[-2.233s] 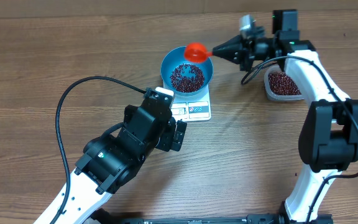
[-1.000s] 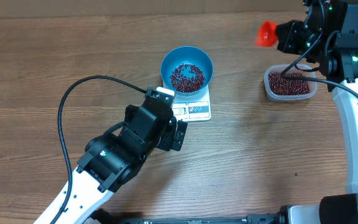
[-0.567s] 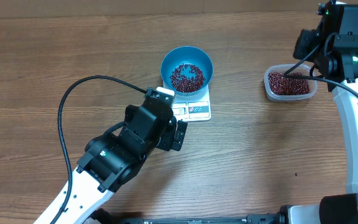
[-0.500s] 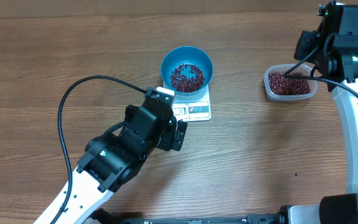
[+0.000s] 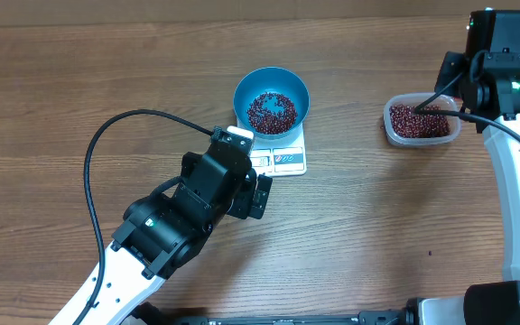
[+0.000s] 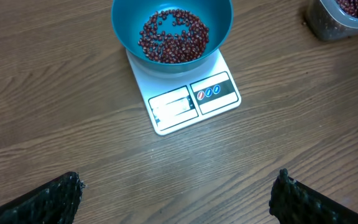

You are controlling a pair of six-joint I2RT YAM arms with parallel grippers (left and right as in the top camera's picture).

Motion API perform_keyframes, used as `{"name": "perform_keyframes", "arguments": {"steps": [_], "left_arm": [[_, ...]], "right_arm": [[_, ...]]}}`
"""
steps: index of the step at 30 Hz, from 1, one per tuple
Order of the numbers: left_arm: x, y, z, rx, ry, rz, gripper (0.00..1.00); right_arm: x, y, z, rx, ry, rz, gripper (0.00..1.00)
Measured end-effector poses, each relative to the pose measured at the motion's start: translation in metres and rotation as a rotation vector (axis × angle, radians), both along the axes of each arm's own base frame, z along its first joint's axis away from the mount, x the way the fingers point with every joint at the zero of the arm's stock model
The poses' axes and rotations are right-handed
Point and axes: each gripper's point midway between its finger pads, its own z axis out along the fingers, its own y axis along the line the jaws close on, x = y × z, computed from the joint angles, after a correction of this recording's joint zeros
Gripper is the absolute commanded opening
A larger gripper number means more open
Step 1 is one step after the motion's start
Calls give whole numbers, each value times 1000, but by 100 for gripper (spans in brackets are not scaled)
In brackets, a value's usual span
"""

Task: Scoop item into bowl and weigh 150g on scale
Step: 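Carry the empty scoop back right over the bean container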

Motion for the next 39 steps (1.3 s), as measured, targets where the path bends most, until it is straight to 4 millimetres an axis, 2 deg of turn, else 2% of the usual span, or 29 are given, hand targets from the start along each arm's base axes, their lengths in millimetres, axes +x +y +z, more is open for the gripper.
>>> {"name": "perform_keyframes", "arguments": {"steps": [11,16,19,24,29,31,39], "left_arm": [[0,0,0,0,0,0,100],[0,0,0,0,0,0,100],[0,0,0,0,0,0,99],[0,0,0,0,0,0,100],[0,0,0,0,0,0,100],[0,0,0,0,0,0,100],[0,0,0,0,0,0,99]], "right_arm": [[0,-1,1,-25,9,18,4],[7,-1,-4,-45,16,42,4],[15,-1,-21,-40,55,51,4],[29,1,-69,-23,164,65,4],[34,2,-112,-14,270,73,4],[35,2,-119,-14,287,75,4],[33,2,-121,-15,300,80,4]]}}
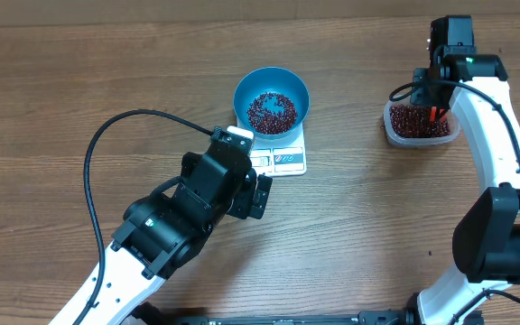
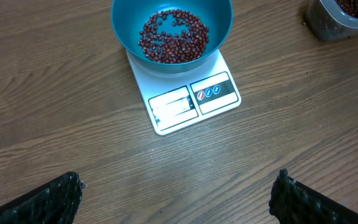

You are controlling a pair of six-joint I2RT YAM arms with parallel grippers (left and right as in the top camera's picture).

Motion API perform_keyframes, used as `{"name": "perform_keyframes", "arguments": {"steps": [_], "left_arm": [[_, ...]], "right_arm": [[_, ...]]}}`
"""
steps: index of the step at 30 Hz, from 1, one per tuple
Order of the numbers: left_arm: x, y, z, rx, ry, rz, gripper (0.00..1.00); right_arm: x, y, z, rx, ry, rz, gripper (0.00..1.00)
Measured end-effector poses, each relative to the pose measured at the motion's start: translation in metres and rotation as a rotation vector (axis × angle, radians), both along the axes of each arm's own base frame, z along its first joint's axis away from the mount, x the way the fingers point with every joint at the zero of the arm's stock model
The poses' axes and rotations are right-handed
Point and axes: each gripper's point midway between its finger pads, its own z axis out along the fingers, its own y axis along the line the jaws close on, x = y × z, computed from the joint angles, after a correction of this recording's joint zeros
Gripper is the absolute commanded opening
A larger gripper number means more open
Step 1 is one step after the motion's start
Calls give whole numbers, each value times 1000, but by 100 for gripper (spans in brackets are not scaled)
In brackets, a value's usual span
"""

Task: Scoop item into bowl and weigh 150g on scale
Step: 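Carry the empty scoop back right over the bean container, then lower the red scoop into the beans with the right gripper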

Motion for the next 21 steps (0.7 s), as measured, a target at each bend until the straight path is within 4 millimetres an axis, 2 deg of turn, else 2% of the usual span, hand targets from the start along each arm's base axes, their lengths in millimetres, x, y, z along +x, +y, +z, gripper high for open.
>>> {"name": "perform_keyframes", "arguments": {"steps": [21], "left_arm": [[0,0,0,0,0,0,100]], "right_arm": [[4,7,-1,42,-15,15,4]]}}
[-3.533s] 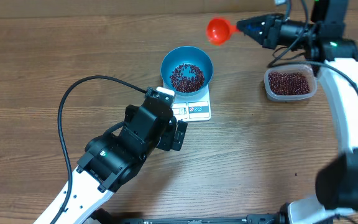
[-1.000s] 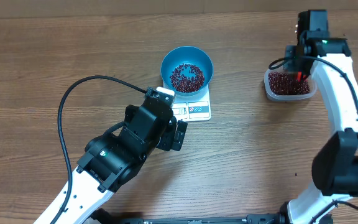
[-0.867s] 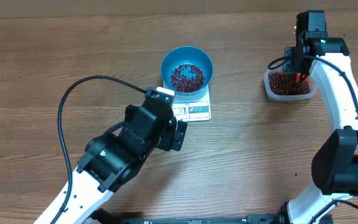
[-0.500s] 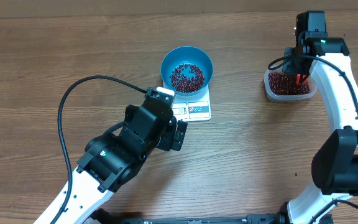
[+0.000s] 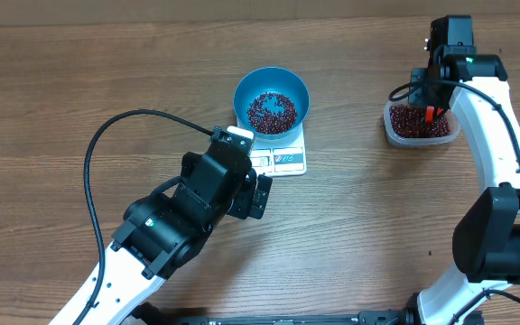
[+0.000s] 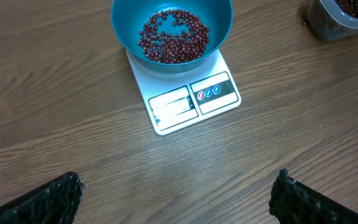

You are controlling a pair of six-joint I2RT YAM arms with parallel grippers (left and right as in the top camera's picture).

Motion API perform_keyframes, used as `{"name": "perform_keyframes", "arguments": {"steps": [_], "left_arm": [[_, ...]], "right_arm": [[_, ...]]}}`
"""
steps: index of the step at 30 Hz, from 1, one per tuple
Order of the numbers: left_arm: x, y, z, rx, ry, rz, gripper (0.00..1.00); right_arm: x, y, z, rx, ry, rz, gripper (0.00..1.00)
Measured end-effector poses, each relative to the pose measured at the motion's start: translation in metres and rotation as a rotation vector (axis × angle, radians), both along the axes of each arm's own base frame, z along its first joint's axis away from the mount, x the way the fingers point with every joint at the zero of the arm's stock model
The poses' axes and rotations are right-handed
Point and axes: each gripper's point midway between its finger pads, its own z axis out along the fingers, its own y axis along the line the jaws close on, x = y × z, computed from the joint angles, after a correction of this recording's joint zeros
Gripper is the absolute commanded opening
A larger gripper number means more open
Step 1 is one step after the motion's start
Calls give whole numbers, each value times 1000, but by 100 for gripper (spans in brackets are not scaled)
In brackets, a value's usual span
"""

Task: Scoop item into bowl and weigh 150g on scale
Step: 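Lower the red scoop into the beans with the right gripper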

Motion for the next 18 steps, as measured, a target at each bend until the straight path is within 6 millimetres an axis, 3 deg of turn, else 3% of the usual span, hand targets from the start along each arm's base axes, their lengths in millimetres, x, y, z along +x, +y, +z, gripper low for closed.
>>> {"name": "perform_keyframes", "arguments": {"steps": [18], "left_arm": [[0,0,0,0,0,0,99]], "right_arm": [[1,-9,2,10,-30,-81,4]]}}
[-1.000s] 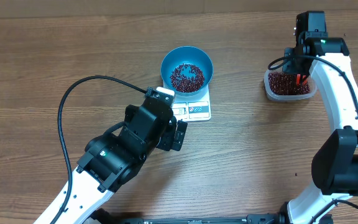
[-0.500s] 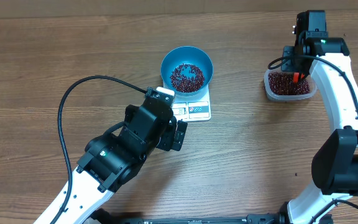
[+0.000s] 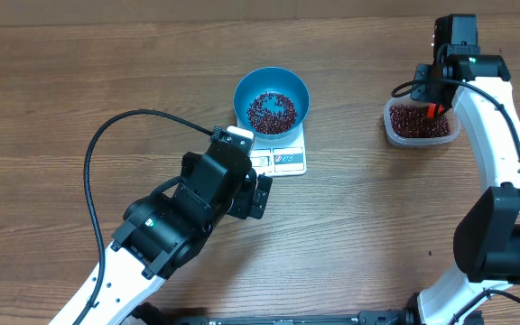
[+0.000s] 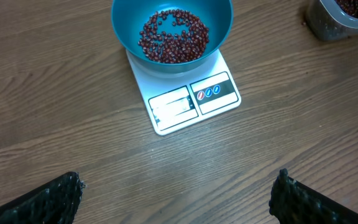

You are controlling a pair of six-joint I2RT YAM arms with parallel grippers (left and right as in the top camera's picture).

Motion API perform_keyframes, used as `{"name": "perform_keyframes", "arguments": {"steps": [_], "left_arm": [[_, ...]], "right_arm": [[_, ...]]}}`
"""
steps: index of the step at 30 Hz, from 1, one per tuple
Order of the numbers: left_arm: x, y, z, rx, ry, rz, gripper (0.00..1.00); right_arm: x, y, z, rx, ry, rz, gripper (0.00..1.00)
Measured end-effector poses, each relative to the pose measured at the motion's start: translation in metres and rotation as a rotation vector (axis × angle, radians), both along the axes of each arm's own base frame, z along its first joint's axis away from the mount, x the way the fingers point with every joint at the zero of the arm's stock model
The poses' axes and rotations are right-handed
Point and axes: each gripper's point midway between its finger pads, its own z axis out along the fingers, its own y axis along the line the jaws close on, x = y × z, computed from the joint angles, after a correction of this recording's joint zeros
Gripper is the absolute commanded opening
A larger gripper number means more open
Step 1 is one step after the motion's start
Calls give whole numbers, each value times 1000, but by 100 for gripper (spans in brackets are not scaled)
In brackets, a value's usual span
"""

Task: Scoop item into bowl and weigh 150g on scale
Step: 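Lower the red scoop into the beans with the right gripper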

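A blue bowl (image 3: pixel 272 101) holding a layer of dark red beans stands on the white scale (image 3: pixel 283 160); the left wrist view shows the same bowl (image 4: pixel 171 31) and scale (image 4: pixel 185 102). A clear container (image 3: pixel 420 123) of beans sits at the right. My right gripper (image 3: pixel 432 106) hangs over the container's far right rim, its fingers mostly hidden by the wrist, with a small red piece of the scoop (image 3: pixel 433 111) showing under it. My left gripper (image 4: pixel 179 193) stands open near the scale's front edge, holding nothing.
The wooden table (image 3: pixel 79 81) carries nothing else. A black cable (image 3: pixel 93 153) loops over the left arm. The container's corner (image 4: pixel 344 15) shows at the top right of the left wrist view.
My right gripper has shifted slightly toward the container's far right rim. The left arm, bowl and scale have not moved.
My right gripper stood at the container's right side with a thin dark handle reaching over the beans. Then the arm had swung round so the wrist hung over the container's far edge, and it has stayed there. The beans in the bowl look unchanged throughout.
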Motion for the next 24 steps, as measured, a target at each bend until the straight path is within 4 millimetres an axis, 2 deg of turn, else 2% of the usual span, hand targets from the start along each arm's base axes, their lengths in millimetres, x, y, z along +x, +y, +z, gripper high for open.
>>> {"name": "perform_keyframes", "arguments": {"steps": [8,24], "left_arm": [[0,0,0,0,0,0,99],[0,0,0,0,0,0,100]], "right_arm": [[-15,-7,-4,-37,64,-24,4],[-20,-8,-6,-46,86,-28,4]]}}
